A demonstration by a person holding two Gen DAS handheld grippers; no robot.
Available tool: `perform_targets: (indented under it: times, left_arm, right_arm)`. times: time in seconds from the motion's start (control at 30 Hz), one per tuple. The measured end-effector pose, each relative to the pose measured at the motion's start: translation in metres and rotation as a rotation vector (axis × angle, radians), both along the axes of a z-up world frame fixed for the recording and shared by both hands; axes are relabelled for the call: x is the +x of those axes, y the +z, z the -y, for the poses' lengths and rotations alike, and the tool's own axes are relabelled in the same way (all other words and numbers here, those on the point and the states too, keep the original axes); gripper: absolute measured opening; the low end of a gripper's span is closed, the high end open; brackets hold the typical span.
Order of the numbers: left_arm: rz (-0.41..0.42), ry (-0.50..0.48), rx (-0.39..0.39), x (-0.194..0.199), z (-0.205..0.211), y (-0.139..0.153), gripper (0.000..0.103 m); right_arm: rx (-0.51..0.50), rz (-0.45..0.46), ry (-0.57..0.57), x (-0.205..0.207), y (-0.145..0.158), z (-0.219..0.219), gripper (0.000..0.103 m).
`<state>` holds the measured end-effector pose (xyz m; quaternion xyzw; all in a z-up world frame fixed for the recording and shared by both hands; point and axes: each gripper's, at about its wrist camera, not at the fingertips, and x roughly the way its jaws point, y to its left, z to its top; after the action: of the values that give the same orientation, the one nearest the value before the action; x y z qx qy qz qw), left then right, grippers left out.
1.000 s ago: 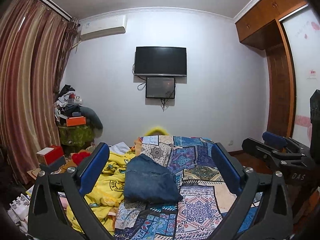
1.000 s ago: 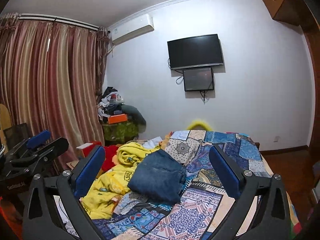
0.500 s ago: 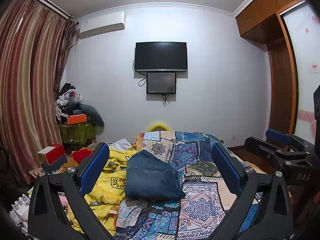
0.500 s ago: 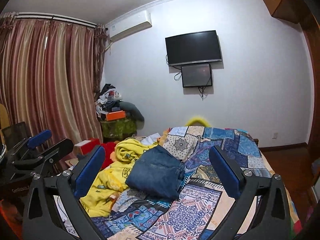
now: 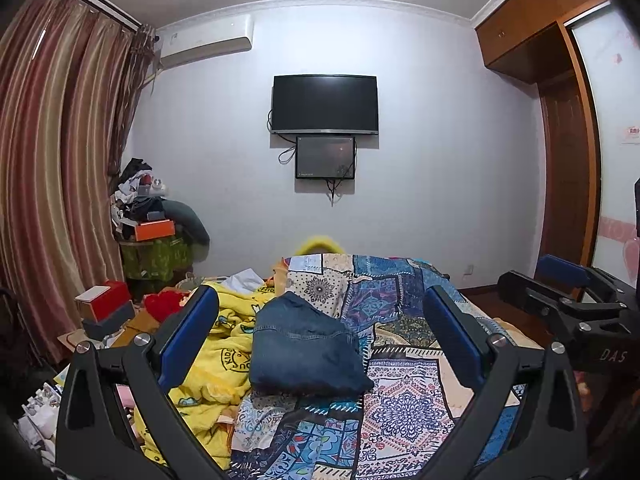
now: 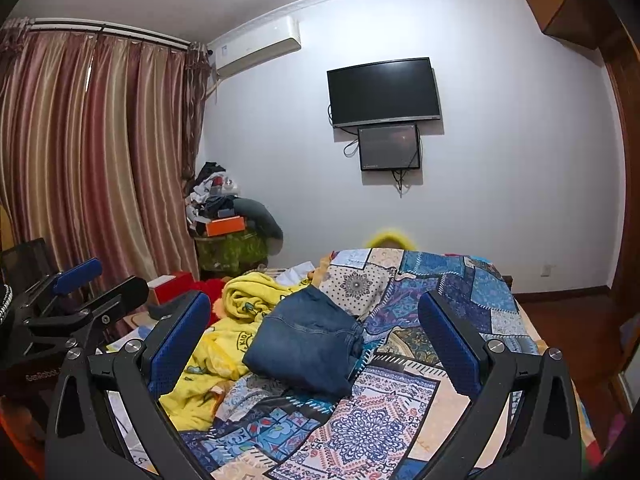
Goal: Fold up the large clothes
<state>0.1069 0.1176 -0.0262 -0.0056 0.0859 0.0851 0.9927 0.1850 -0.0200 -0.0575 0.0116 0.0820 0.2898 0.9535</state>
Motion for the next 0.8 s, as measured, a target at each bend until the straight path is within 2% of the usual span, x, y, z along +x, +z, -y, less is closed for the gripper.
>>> perform_targets:
  times: [0.8]
  left_arm:
    - [-0.019,-0.012,-0.007,0.0052,-0.0018,-0.0017,0.102]
  right_arm:
    - [0.000,-0.005,-0.007,0.0026,0.0031,0.0001,0.103]
